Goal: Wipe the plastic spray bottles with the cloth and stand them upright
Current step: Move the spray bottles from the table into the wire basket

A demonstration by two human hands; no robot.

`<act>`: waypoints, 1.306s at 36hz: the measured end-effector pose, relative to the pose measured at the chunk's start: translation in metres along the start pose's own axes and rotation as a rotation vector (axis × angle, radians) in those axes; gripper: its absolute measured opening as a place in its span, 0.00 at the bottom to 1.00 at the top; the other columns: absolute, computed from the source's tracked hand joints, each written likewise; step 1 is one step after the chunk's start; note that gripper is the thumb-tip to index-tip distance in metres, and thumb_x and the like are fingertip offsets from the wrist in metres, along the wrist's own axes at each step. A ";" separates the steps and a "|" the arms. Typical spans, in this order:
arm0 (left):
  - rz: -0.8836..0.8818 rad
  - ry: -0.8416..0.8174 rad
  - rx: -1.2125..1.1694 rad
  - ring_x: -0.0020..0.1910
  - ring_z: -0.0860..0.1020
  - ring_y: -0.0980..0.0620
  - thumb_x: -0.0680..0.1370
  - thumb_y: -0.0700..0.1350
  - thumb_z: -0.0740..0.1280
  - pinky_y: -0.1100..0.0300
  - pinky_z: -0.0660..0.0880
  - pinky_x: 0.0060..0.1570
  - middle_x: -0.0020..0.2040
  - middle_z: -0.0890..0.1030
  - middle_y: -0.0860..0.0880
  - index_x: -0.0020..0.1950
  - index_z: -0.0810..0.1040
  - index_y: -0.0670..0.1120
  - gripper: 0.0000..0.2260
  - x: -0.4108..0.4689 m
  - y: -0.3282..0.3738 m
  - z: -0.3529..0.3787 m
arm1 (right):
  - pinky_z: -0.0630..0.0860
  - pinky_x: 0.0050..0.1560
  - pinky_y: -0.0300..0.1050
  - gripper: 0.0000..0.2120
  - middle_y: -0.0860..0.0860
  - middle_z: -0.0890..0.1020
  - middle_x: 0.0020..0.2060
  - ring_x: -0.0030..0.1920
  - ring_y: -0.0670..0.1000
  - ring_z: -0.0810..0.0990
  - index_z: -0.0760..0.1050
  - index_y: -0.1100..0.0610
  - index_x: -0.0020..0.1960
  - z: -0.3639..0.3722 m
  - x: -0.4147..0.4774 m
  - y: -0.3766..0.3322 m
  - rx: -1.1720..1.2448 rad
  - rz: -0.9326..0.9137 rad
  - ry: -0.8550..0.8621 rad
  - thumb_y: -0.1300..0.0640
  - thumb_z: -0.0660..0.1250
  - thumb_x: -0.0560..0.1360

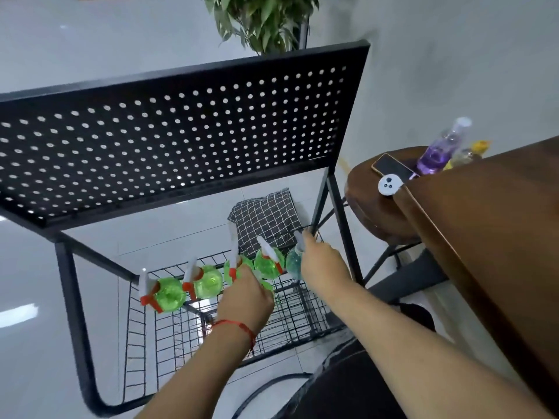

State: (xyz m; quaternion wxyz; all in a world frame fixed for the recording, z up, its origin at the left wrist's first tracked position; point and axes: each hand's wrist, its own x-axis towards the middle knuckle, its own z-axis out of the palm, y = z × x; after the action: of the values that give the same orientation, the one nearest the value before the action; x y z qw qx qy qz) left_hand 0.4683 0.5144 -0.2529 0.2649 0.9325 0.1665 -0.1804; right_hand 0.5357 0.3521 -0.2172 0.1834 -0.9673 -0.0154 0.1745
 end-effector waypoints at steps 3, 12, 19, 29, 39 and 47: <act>0.003 0.003 0.006 0.37 0.82 0.48 0.83 0.44 0.62 0.53 0.81 0.37 0.39 0.81 0.48 0.73 0.60 0.42 0.21 0.002 0.005 0.003 | 0.83 0.49 0.53 0.31 0.58 0.81 0.68 0.57 0.62 0.84 0.61 0.48 0.83 0.006 0.001 0.003 0.046 -0.006 -0.003 0.65 0.60 0.83; -0.015 0.010 0.089 0.37 0.81 0.48 0.83 0.44 0.61 0.55 0.78 0.35 0.39 0.80 0.49 0.77 0.58 0.40 0.25 -0.002 0.015 -0.004 | 0.84 0.44 0.51 0.35 0.55 0.78 0.73 0.53 0.56 0.85 0.53 0.44 0.84 0.011 -0.006 0.012 0.139 -0.033 -0.035 0.65 0.61 0.83; 0.039 0.070 0.220 0.39 0.80 0.47 0.84 0.53 0.61 0.55 0.78 0.37 0.39 0.77 0.52 0.81 0.56 0.44 0.29 -0.027 0.021 -0.026 | 0.78 0.52 0.47 0.41 0.57 0.68 0.78 0.65 0.59 0.80 0.46 0.50 0.86 -0.006 -0.032 0.007 0.049 -0.051 -0.027 0.60 0.68 0.82; 0.320 0.208 0.270 0.42 0.84 0.47 0.84 0.61 0.61 0.50 0.84 0.45 0.44 0.83 0.53 0.65 0.66 0.52 0.17 -0.078 0.078 -0.070 | 0.76 0.60 0.49 0.31 0.52 0.74 0.74 0.66 0.57 0.79 0.59 0.48 0.83 -0.082 -0.108 0.001 0.123 -0.141 0.120 0.53 0.67 0.83; 0.742 0.343 0.235 0.46 0.83 0.50 0.83 0.58 0.63 0.52 0.82 0.44 0.47 0.83 0.56 0.63 0.69 0.57 0.12 -0.157 0.173 -0.092 | 0.79 0.63 0.56 0.25 0.47 0.77 0.69 0.63 0.53 0.81 0.66 0.45 0.77 -0.167 -0.214 0.052 0.153 -0.122 0.408 0.53 0.67 0.82; 1.057 0.332 0.331 0.61 0.76 0.45 0.82 0.54 0.66 0.49 0.77 0.54 0.62 0.77 0.50 0.67 0.71 0.49 0.16 -0.203 0.274 -0.093 | 0.80 0.63 0.53 0.25 0.44 0.78 0.68 0.62 0.51 0.81 0.67 0.44 0.79 -0.243 -0.286 0.126 0.097 0.012 0.637 0.49 0.66 0.83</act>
State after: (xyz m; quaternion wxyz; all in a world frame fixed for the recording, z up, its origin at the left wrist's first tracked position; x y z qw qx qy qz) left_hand 0.4239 0.3020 0.0257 0.1401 0.9338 -0.3130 0.1018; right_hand 0.3459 0.1232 0.0446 0.2239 -0.9635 0.0570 -0.1355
